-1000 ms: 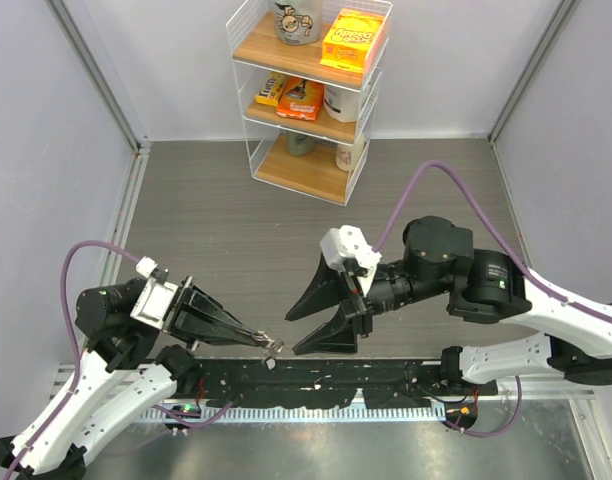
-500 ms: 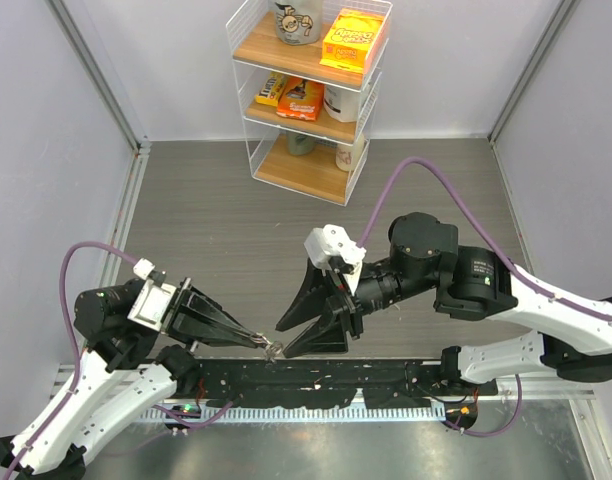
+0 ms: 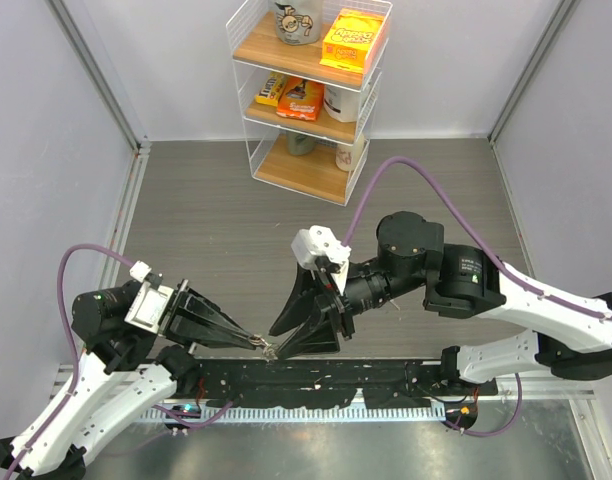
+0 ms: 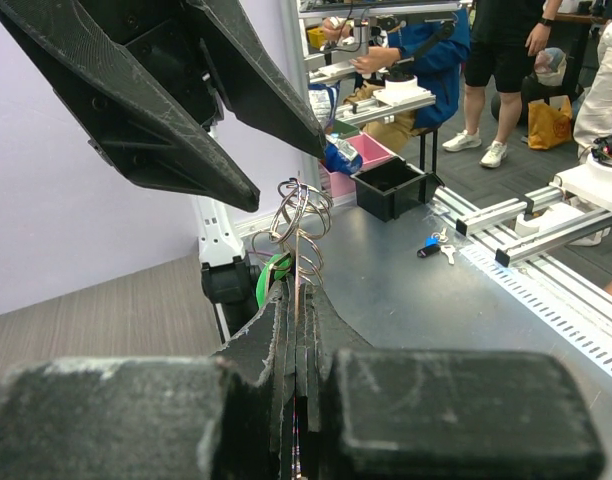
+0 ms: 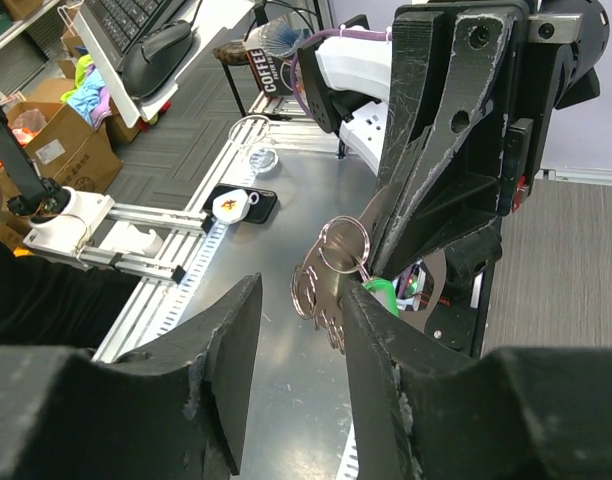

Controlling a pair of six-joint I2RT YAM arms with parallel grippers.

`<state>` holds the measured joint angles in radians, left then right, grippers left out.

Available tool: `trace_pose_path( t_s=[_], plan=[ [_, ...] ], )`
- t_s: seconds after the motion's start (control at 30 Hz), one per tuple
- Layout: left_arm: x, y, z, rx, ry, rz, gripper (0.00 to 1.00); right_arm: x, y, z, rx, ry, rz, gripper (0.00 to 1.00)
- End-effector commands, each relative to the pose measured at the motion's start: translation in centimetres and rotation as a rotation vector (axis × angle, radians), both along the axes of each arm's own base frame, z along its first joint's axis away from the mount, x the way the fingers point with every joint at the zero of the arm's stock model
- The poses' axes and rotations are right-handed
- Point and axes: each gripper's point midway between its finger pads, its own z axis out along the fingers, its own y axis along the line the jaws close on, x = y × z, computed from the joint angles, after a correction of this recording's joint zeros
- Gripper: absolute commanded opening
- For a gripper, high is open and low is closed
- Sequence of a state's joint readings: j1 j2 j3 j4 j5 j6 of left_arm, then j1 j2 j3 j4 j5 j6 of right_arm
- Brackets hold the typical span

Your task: Put the keys on the keyring

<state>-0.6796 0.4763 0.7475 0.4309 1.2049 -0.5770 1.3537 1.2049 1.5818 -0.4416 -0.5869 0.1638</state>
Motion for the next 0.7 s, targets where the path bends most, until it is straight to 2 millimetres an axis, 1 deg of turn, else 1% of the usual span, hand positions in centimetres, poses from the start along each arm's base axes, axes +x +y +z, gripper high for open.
trace_pose_path(
  t_s=[0.0,0.23,0.57,0.67],
  plan=[
    [-0.5,0.4,1.7,-0.060,-0.040,0.012,0.00,-0.6,-0.4,2.4,0.060,-0.002,0.032,0.41],
    [-0.3,0.3,1.8,-0.064,-0.041,0.018,0.00,-1.0,-0.6,2.1,0.046,0.004,0.055,0.33],
    [-0.3,0.4,2.1,-0.077,-0.045,0.028,0.00,-1.0,-0.3,1.3,0.019,0.015,0.060,0.31],
    [-0.2,0.4,2.1,-0.078,-0.041,0.031,0.00,-1.0,-0.2,1.4,0.017,0.020,0.057,0.32]
  ],
)
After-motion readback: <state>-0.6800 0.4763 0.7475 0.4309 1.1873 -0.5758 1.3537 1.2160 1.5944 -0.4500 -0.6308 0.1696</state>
